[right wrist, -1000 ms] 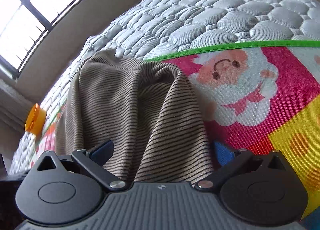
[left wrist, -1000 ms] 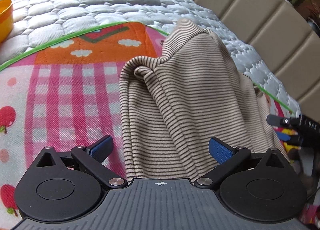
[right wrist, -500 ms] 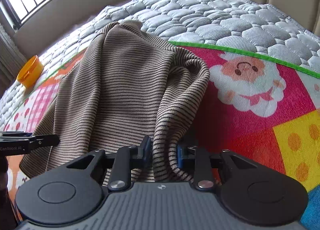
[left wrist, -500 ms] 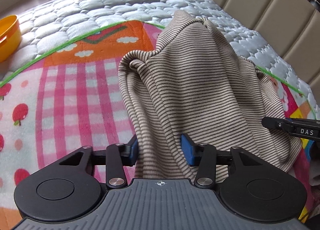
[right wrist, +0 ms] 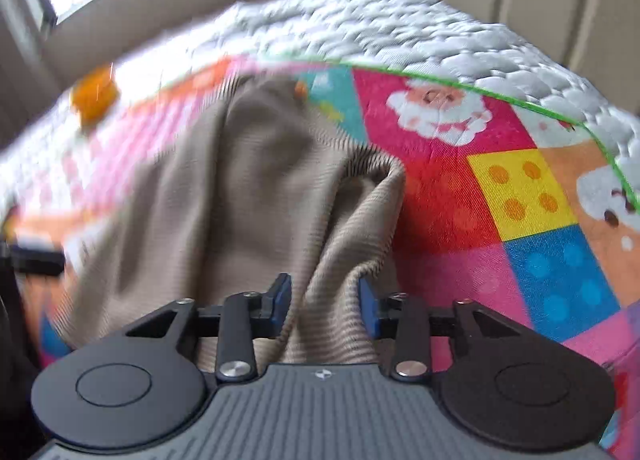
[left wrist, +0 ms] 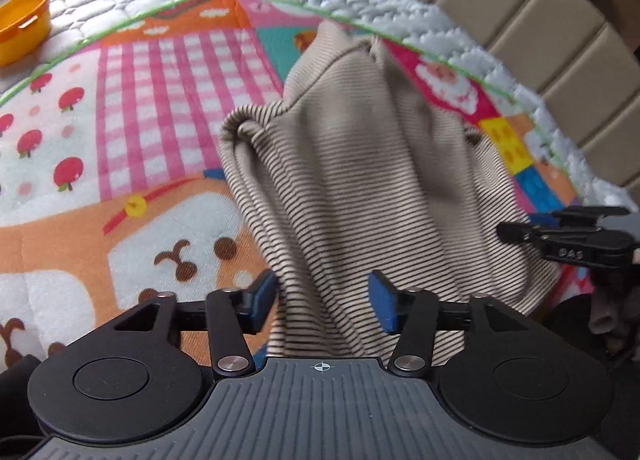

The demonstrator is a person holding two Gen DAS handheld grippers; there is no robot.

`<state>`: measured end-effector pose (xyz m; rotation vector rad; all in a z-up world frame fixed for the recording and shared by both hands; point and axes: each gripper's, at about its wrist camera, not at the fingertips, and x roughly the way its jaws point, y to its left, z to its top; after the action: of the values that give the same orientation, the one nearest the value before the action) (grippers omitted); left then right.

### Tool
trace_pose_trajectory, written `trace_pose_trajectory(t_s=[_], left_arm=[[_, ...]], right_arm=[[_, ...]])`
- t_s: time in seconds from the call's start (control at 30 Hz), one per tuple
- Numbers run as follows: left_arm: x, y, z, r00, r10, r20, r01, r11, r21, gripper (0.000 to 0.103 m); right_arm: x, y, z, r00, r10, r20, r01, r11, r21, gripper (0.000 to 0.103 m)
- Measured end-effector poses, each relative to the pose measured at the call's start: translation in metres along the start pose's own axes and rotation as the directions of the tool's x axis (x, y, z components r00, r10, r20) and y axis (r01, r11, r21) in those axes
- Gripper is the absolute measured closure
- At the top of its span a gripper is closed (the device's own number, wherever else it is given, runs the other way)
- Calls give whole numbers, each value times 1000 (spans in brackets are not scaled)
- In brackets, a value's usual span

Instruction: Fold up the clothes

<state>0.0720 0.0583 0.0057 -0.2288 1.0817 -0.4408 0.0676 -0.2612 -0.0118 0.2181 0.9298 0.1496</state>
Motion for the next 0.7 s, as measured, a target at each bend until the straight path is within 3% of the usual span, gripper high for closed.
trace_pose_trajectory(t_s=[0.1,0.17,0.27,0.33,0.43,0.5,0.57,0.67,0.7], left_arm=[[-13,0,-1,993,-109,47,113,990,-89,29],[-4,-10,-3,993,-119,23,121,987,-103,26],[23,-17,-10,995,-89,-53,81,987,-137,25],[42,-17,-17,993,-77,-94,59,982,-178,25],[57,-20,-25,994,-67,-84,50,979,-195,20],[59,-27,-27,997,-59,-57,48,983,-175,22],[58,-36,-30,999,-35,-29,32,993,-117,62],[54,-46,-29,999,32,1,-32,999,-21,90],[52,-48,-27,999,35,15,-35,999,-5,90]], right_arm=[[8,-10,2,994,65,85,-77,985,151,56],[20,-13,-2,988,75,139,-100,977,187,46],[34,-23,-5,992,96,83,-114,965,237,40],[43,-30,-7,993,113,38,-119,955,271,27],[56,-45,-10,990,140,-9,-127,922,365,25],[58,-49,-11,987,159,-7,-143,908,393,24],[58,-49,-12,986,166,-4,-151,905,398,23],[58,-47,-12,987,161,-8,-146,913,380,22],[59,-45,-12,987,158,-10,-143,917,372,21]])
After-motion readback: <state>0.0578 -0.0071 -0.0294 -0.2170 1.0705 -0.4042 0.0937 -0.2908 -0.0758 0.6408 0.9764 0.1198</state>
